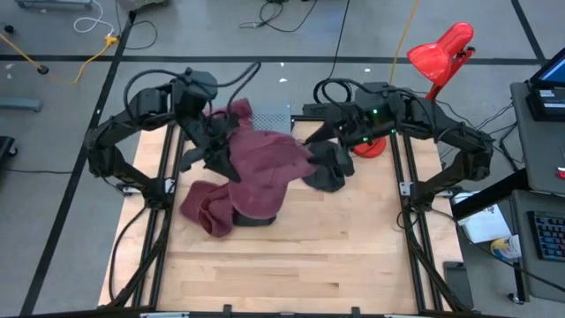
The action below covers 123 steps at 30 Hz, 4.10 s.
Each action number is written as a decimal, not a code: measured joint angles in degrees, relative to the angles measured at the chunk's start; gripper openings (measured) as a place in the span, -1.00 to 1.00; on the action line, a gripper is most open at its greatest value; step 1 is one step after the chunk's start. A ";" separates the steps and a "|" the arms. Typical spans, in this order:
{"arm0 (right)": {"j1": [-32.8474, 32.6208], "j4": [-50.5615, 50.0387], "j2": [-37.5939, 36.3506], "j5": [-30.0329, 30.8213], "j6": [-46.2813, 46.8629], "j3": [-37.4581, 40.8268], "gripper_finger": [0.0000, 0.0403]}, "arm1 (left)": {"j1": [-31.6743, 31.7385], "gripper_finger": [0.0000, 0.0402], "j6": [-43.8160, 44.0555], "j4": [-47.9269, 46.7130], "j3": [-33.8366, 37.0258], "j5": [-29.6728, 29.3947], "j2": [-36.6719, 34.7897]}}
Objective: Pick & Place hat
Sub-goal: Stack the right red cap on top of the red cap on the shelf
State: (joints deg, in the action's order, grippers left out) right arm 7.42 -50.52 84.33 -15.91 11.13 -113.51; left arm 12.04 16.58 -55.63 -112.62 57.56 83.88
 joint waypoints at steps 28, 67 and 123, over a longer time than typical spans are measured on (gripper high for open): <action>5.14 23.39 1.91 -32.22 8.70 0.07 0.45 | 7.74 -0.96 -2.93 21.06 0.02 10.35 0.42; 6.08 34.97 -4.12 -11.64 -7.55 0.02 -0.98 | 14.11 0.16 2.30 29.62 0.02 -12.05 -2.56; 5.33 40.07 9.62 1.33 -20.92 0.07 -0.70 | 13.80 -0.93 44.00 112.62 58.80 -41.26 -15.42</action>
State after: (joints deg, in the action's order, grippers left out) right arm 12.75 -10.45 93.96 -14.58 -9.80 -113.45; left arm 25.85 60.57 57.00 -53.82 16.30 68.45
